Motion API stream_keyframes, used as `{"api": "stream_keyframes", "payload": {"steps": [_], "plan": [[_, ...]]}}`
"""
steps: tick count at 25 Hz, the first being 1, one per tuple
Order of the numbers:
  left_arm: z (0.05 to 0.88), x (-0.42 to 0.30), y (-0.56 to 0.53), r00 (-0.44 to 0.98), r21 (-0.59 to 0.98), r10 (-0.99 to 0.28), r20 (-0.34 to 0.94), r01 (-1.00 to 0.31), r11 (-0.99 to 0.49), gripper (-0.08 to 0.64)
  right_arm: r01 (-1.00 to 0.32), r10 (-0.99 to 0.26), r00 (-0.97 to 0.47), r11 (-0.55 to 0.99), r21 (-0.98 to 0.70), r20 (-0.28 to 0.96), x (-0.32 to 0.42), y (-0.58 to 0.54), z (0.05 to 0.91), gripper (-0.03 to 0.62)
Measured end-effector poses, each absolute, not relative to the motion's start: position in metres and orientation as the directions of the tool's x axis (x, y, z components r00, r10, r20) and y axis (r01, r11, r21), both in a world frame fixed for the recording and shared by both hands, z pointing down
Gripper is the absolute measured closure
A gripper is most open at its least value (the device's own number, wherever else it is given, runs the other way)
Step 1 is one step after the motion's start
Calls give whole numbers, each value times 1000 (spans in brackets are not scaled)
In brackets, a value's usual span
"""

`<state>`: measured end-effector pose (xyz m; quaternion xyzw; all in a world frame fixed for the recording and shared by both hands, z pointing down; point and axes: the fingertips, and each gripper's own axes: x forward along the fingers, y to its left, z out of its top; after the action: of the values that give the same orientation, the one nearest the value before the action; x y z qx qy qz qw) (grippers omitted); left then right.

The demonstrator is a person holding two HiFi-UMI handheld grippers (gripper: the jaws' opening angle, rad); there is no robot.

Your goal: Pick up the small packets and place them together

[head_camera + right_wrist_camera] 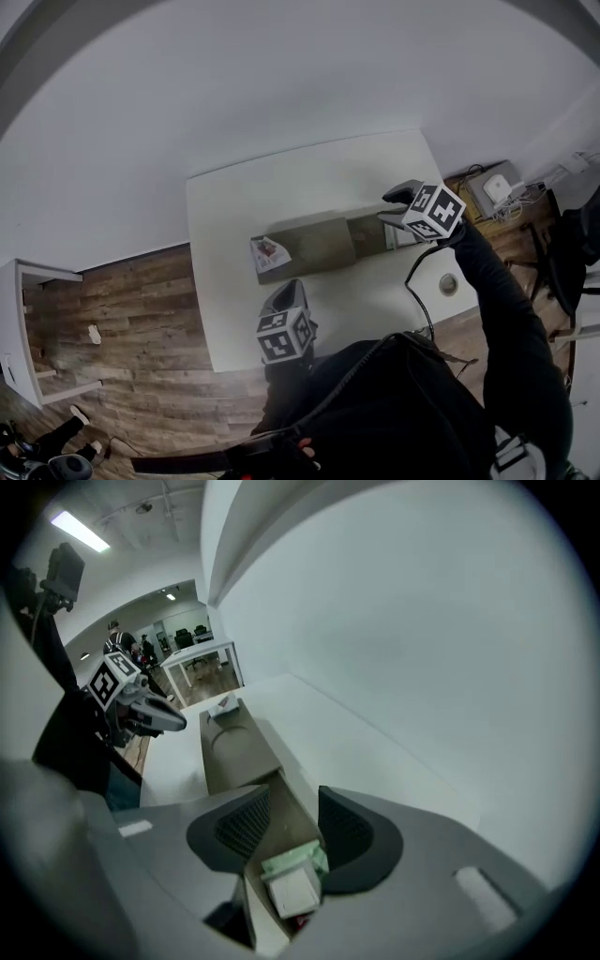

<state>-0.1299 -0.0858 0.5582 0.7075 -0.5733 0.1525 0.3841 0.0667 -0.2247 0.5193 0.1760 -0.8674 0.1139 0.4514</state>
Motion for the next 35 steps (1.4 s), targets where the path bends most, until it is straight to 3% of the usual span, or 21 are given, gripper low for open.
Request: {"api": "stream_keyframes", "payload": {"steps": [8, 17, 31, 35], "plan": [[558, -116, -95, 309, 362, -687, 658, -929, -71, 560, -401, -113, -346, 915, -38, 931, 142, -198, 575, 429], [562, -110, -98, 298, 359, -678, 672, -932, -54, 560, -347, -23, -279, 935, -78, 960, 155, -192, 609, 397], [569, -113, -99, 273, 353, -671, 690, -935, -18, 560, -302, 55, -252, 944, -132, 966, 147, -202, 641, 399], [570, -115, -99, 269, 350, -669, 693, -937, -14, 560, -319, 145, -209, 925, -207, 967, 152, -185, 639, 427]]}}
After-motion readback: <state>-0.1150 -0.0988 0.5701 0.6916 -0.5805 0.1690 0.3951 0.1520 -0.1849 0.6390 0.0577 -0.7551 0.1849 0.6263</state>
